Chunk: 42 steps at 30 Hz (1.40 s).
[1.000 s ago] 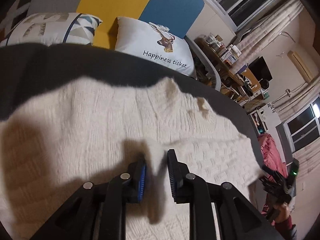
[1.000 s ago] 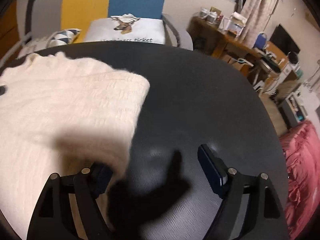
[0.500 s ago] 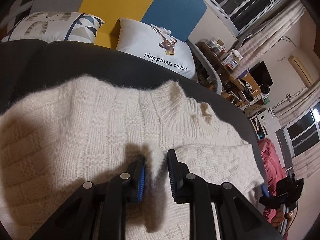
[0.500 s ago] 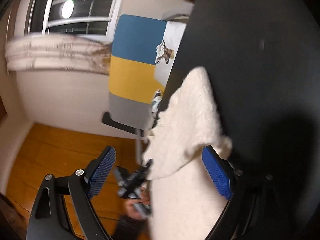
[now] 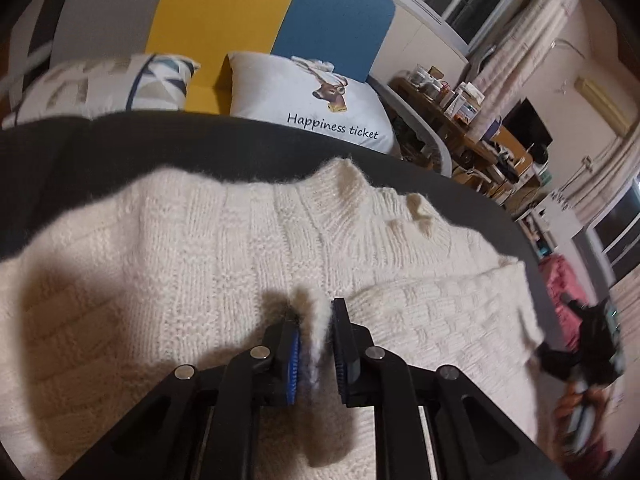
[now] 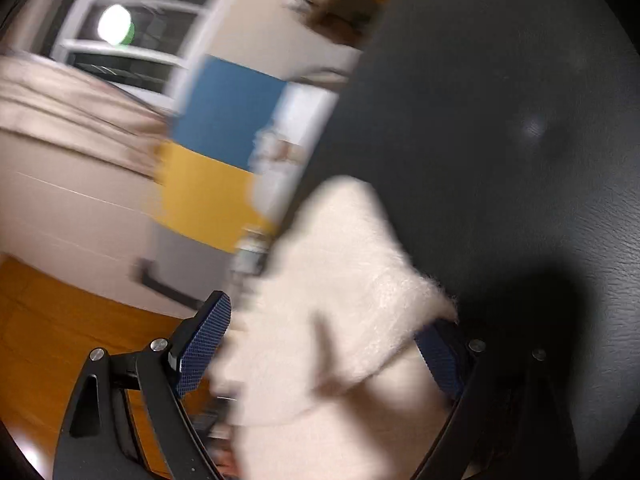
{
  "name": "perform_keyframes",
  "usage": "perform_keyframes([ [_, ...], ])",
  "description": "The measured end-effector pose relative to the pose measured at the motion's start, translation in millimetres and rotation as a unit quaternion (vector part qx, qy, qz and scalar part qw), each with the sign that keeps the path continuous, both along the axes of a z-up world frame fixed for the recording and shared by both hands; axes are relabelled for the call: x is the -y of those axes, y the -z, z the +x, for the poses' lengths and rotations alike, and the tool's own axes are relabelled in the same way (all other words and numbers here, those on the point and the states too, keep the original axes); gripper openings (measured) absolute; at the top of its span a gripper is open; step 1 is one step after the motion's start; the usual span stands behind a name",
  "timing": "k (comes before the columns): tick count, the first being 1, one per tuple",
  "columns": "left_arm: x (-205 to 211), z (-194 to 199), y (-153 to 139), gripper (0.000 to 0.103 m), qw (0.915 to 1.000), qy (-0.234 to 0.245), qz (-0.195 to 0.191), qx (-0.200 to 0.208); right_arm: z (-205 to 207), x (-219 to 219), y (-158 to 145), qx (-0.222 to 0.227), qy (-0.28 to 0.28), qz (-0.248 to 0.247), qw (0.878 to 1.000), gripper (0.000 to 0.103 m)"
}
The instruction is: Fold clothes
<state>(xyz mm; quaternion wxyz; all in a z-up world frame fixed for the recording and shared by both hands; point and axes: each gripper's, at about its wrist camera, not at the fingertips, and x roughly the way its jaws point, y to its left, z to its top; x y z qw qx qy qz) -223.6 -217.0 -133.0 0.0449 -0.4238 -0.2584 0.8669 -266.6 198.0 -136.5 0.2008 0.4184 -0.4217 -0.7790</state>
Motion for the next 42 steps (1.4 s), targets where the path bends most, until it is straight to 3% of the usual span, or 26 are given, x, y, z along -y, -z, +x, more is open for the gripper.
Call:
perform_keyframes([
  [3, 22, 2, 8, 0.019, 0.9958, -0.008, 0.091, 0.005, 0, 12, -4, -0.006, -0.018, 0.056, 0.998, 0.091],
  [5, 40, 1, 16, 0.019, 0.9859, -0.027, 0.164, 0.013, 2, 17, -8, -0.008, -0.036, 0.087, 0.996, 0.091],
  [6, 45, 0, 18, 0.019, 0.9828, -0.032, 0.181, 0.015, 2, 17, -10, -0.007, -0.043, 0.092, 0.995, 0.091],
  [12, 29, -11, 8, 0.021, 0.9923, 0.014, 0.120, 0.028, 17, 17, -24, -0.005, -0.093, 0.128, 0.987, 0.091],
  [17, 16, -6, 1, 0.018, 0.9962, 0.056, 0.063, 0.021, 39, 22, -40, -0.024, -0.140, 0.200, 0.969, 0.091],
  [20, -7, 3, -13, 0.008, 0.9944, 0.098, -0.040, -0.001, 45, 32, -51, -0.049, -0.159, 0.252, 0.953, 0.091],
  [23, -21, 3, -32, 0.007, 0.9888, 0.105, -0.102, -0.029, 39, 54, -61, -0.075, -0.174, 0.298, 0.936, 0.091],
  [27, -18, -7, -61, 0.007, 0.9881, 0.073, -0.121, -0.060, 18, 84, -58, -0.089, -0.190, 0.365, 0.907, 0.091],
  [31, -19, -26, -25, 0.008, 0.9873, 0.058, -0.146, 0.027, -7, 105, -42, -0.079, -0.193, 0.437, 0.875, 0.091],
  [32, -19, -23, -19, 0.008, 0.9883, 0.053, -0.142, 0.021, -14, 106, -31, -0.060, -0.195, 0.446, 0.871, 0.091],
  [33, -16, -19, -19, 0.009, 0.9906, 0.048, -0.127, 0.014, -18, 104, -20, -0.046, -0.198, 0.446, 0.872, 0.091],
  [35, -6, -15, -20, 0.015, 0.9949, 0.032, -0.093, 0.020, -22, 91, -13, -0.041, -0.197, 0.405, 0.892, 0.093],
  [39, 17, -1, -31, 0.019, 0.9960, -0.018, -0.085, 0.018, -29, 65, -26, -0.051, -0.204, 0.339, 0.917, 0.094],
  [42, 22, 11, -43, 0.019, 0.9977, -0.033, -0.057, -0.017, -35, 56, -43, -0.080, -0.223, 0.299, 0.924, 0.094],
])
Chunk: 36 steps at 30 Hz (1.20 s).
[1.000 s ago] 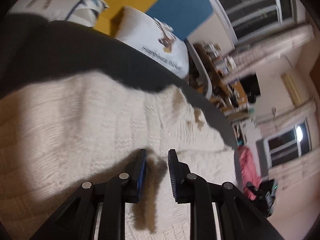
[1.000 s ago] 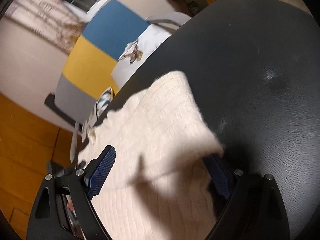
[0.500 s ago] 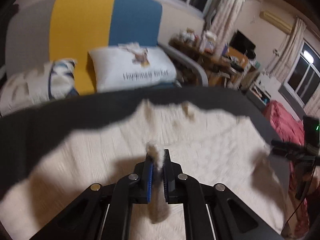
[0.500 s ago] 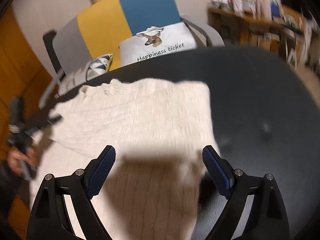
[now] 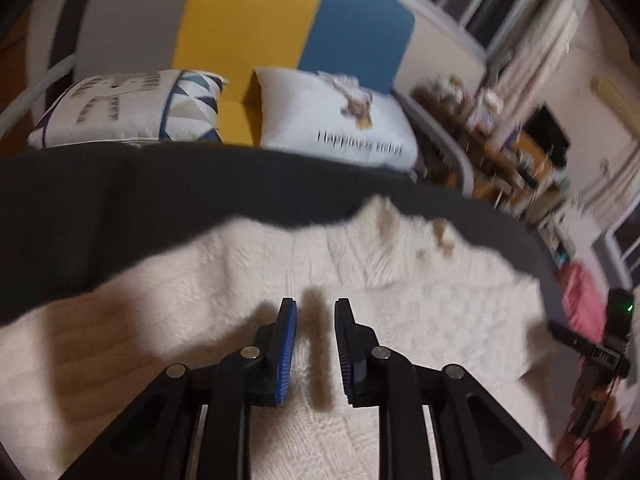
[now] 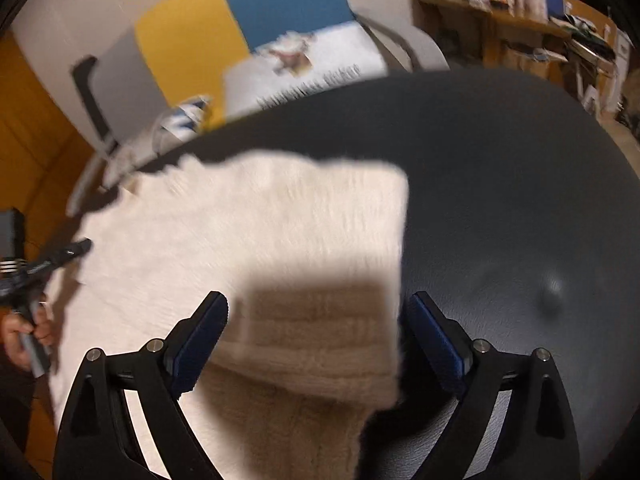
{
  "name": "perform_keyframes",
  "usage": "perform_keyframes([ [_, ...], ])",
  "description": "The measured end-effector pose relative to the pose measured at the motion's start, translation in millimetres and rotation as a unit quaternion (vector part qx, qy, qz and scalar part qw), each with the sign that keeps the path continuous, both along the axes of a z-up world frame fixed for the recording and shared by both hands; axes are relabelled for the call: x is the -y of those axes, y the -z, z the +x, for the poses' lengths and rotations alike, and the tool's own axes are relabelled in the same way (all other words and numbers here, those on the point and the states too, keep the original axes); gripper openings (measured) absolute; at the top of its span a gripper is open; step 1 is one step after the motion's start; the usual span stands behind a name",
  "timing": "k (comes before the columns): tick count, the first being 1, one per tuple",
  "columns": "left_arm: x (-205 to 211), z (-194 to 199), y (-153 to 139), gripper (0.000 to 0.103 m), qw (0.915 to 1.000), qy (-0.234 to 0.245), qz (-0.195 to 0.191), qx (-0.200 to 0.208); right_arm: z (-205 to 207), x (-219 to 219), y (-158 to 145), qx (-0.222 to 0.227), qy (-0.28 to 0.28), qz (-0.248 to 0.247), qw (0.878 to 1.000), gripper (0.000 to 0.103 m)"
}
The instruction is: Fold clothes
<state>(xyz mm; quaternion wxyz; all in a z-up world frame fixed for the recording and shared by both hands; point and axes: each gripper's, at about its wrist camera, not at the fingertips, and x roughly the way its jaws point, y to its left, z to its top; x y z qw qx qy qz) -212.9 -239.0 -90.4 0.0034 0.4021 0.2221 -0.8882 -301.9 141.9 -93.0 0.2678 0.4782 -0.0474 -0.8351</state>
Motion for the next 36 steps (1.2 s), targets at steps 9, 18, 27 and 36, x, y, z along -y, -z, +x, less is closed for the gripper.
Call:
perform_keyframes([
  [9, -38, -12, 27, 0.019, 0.9974, 0.043, -0.056, 0.013, -67, 22, 12, 0.036, -0.032, -0.010, 0.999, 0.094],
  [18, -53, -8, -1, 0.019, 0.9950, 0.035, -0.093, 0.012, -56, 13, -3, 0.002, -0.047, 0.029, 0.998, 0.093],
  [27, -171, -60, -31, 0.021, 0.9737, 0.225, 0.013, -0.030, 26, -91, 13, 0.158, -0.003, -0.335, 0.929, 0.103],
  [36, -271, -128, -1, 0.021, 0.9564, 0.290, 0.032, 0.001, 18, -80, 36, 0.177, 0.061, -0.381, 0.905, 0.103],
])
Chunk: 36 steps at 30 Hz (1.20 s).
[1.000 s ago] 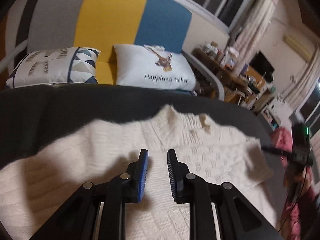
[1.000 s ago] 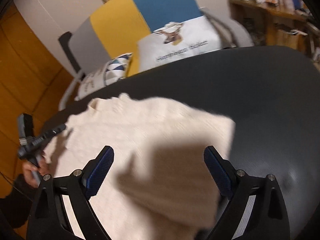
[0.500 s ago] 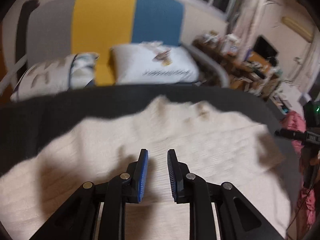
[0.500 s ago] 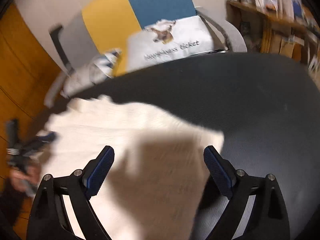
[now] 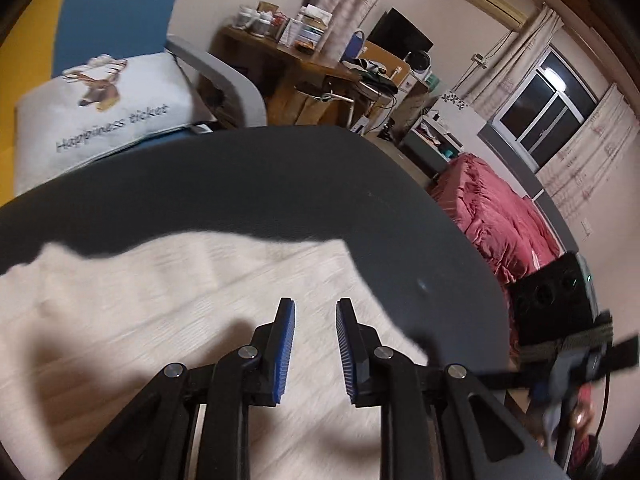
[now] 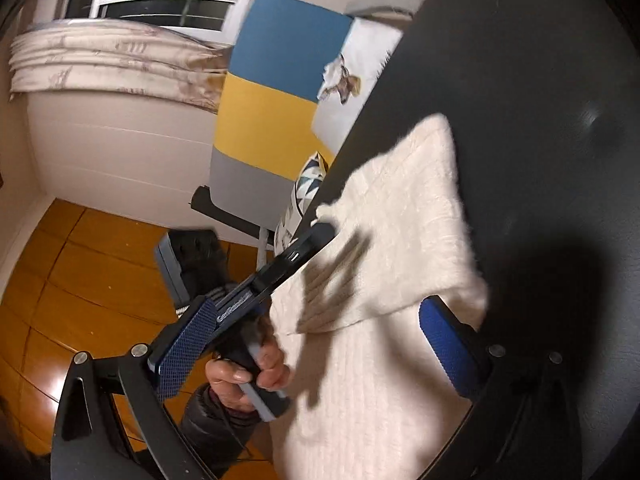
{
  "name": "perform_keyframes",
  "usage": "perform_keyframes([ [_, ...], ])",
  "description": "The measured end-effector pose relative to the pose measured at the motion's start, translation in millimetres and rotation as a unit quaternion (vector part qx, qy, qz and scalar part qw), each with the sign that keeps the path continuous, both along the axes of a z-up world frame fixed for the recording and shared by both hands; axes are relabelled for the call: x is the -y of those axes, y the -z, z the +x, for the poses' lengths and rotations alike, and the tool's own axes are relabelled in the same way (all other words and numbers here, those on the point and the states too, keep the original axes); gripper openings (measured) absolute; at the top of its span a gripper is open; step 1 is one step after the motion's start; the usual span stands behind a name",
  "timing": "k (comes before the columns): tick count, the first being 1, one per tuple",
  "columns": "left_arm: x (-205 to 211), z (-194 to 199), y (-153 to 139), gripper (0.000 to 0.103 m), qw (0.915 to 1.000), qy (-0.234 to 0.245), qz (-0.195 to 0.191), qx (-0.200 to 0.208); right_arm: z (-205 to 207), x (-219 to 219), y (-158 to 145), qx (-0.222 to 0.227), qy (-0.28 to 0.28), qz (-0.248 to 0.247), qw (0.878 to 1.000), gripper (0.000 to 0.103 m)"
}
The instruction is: Fold clothes
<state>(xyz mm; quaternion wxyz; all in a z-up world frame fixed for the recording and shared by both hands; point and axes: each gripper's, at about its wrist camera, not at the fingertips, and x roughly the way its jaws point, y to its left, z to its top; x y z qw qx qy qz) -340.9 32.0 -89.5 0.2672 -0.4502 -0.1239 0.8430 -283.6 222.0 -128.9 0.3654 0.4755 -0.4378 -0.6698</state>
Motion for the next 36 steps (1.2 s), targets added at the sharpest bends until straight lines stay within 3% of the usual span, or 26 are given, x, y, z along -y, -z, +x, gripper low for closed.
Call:
perform_keyframes([
  [4, -10, -8, 9, 0.021, 0.9998, 0.018, 0.011, 0.004, -7, -1, 13, 0.022, 0.038, 0.018, 0.999, 0.103],
  [7, -19, -8, 26, 0.021, 0.9988, 0.036, -0.021, 0.025, -10, -10, 14, 0.015, 0.084, 0.006, 0.996, 0.103],
  [8, -22, -4, 32, 0.020, 0.9982, 0.042, -0.037, 0.019, -12, -14, 15, 0.009, 0.100, -0.006, 0.995, 0.103],
  [11, -27, 9, 40, 0.020, 0.9963, 0.052, -0.066, -0.016, -17, -12, 20, 0.016, 0.127, 0.039, 0.991, 0.103],
  [16, -22, 12, 35, 0.020, 0.9972, 0.050, -0.055, -0.007, -16, 11, 4, -0.004, 0.096, 0.135, 0.986, 0.103],
  [21, -11, 2, 24, 0.021, 0.9983, 0.053, -0.021, -0.013, 10, -8, -17, -0.036, 0.091, 0.181, 0.979, 0.103],
  [23, -3, -8, 24, 0.021, 0.9985, 0.052, -0.013, -0.011, 20, -11, -32, -0.084, 0.074, 0.182, 0.977, 0.103],
  [24, 2, -14, 23, 0.021, 0.9987, 0.050, -0.008, -0.008, 25, -5, -41, -0.124, 0.054, 0.217, 0.967, 0.103],
  [25, 7, -20, 21, 0.021, 0.9988, 0.048, 0.001, -0.006, 31, 9, -47, -0.174, 0.021, 0.276, 0.945, 0.103],
  [26, 12, -26, 19, 0.021, 0.9989, 0.046, 0.010, -0.005, 38, 25, -54, -0.227, -0.018, 0.340, 0.912, 0.103],
  [27, 16, -31, 17, 0.021, 0.9984, 0.051, 0.022, -0.004, 44, 39, -54, -0.263, -0.057, 0.376, 0.887, 0.103],
  [29, 16, -33, 16, 0.021, 0.9974, 0.066, 0.027, -0.004, 52, 61, -45, -0.296, -0.120, 0.408, 0.855, 0.103],
  [32, 8, -35, 16, 0.021, 0.9950, 0.097, 0.025, -0.005, 43, 76, -33, -0.309, -0.150, 0.409, 0.846, 0.103],
  [34, -3, -38, 25, 0.021, 0.9931, 0.117, 0.008, 0.008, 30, 79, -21, -0.296, -0.156, 0.400, 0.853, 0.103],
  [36, -11, -41, 42, 0.017, 0.9922, 0.118, -0.034, 0.021, 11, 78, -2, -0.262, -0.156, 0.406, 0.862, 0.103],
])
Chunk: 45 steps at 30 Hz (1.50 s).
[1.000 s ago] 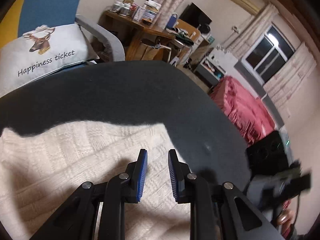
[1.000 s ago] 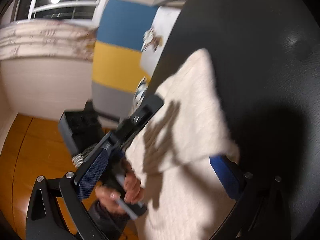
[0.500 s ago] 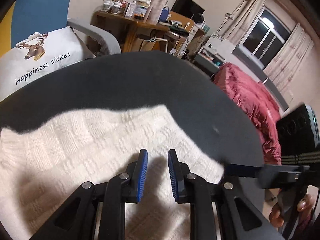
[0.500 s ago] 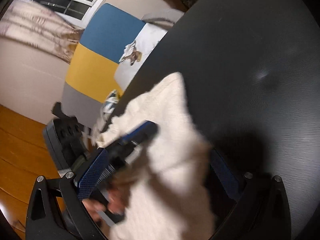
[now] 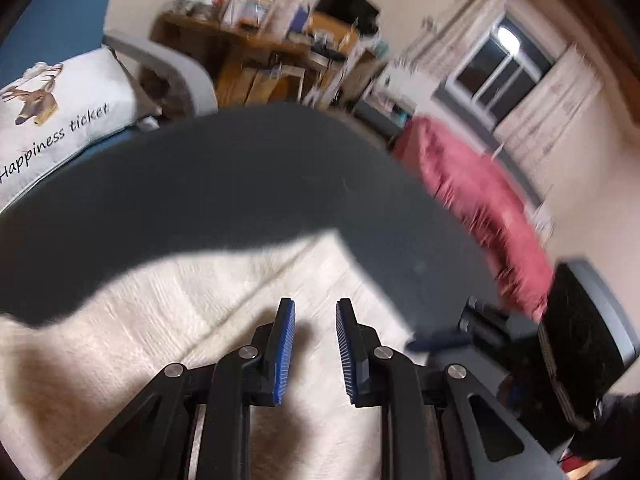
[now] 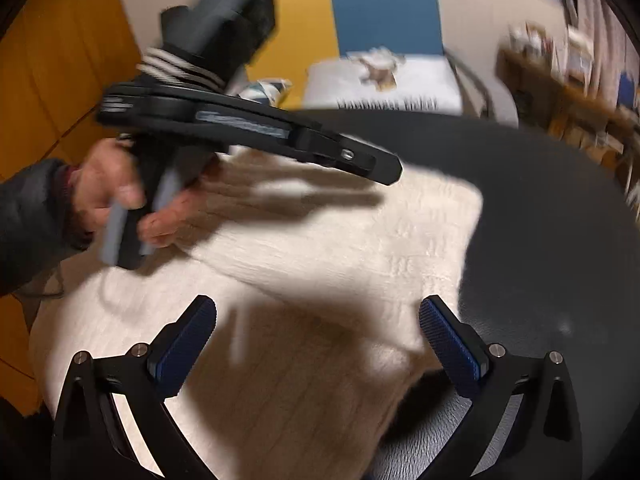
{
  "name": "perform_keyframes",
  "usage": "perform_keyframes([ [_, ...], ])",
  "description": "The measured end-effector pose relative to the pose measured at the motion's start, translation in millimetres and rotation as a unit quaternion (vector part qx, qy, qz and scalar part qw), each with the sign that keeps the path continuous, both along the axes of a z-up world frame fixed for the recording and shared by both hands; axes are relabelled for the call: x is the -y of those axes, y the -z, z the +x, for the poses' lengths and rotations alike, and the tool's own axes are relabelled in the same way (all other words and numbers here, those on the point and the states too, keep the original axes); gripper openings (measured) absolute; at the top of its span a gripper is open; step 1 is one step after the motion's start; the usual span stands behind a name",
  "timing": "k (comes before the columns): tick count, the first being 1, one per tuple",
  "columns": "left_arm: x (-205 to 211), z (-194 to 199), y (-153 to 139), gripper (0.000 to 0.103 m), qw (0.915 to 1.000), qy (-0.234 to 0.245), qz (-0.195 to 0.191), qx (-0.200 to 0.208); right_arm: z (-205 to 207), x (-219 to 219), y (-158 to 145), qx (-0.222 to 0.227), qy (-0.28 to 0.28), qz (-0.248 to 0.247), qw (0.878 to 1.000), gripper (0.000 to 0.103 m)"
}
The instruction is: Fold clothes
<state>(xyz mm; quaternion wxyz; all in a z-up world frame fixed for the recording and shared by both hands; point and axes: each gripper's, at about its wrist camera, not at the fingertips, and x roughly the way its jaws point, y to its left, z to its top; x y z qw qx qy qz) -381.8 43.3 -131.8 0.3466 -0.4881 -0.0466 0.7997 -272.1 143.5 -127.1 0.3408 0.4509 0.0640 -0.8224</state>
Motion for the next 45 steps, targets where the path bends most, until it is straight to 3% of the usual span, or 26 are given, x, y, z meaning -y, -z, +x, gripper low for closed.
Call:
perform_keyframes([
  [4, 10, -3, 3, 0.018, 0.9986, -0.026, 0.045, 0.011, -1, -12, 10, 0.000, -0.004, -0.012, 1.000, 0.102],
  [8, 4, -5, -9, 0.021, 0.9983, -0.005, 0.059, 0.000, -1, -11, 9, -0.004, -0.006, -0.014, 1.000, 0.103],
  [14, -38, -25, -13, 0.021, 0.9989, 0.041, 0.021, -0.013, 10, 8, 13, -0.039, -0.021, 0.045, 0.998, 0.103],
  [16, -49, -34, -4, 0.020, 0.9994, 0.034, 0.000, -0.006, 12, 7, 12, -0.041, -0.021, 0.045, 0.998, 0.103],
  [23, -42, -29, -9, 0.018, 0.9997, 0.010, 0.009, -0.019, 9, 8, 12, -0.042, -0.019, 0.041, 0.998, 0.103],
  [28, 41, 0, -36, 0.021, 0.9942, -0.068, 0.075, -0.034, 11, 6, 12, -0.043, -0.019, 0.039, 0.998, 0.103],
  [31, 111, 36, -41, 0.021, 0.9870, -0.135, 0.069, -0.051, 12, 4, 11, -0.038, -0.019, 0.031, 0.999, 0.103],
  [34, 168, 77, -33, 0.021, 0.9822, -0.179, 0.033, -0.047, 12, 4, 5, -0.030, -0.023, 0.041, 0.998, 0.103],
  [40, 219, 115, -15, 0.021, 0.9747, -0.220, 0.023, -0.033, 6, 36, -53, -0.041, -0.011, -0.001, 0.999, 0.103],
  [42, 217, 118, -9, 0.021, 0.9735, -0.226, 0.008, -0.033, -8, 68, -51, -0.046, -0.007, 0.025, 0.999, 0.103],
  [45, 214, 126, -8, 0.021, 0.9709, -0.237, 0.011, -0.034, -30, 108, -16, -0.029, 0.017, 0.107, 0.994, 0.103],
])
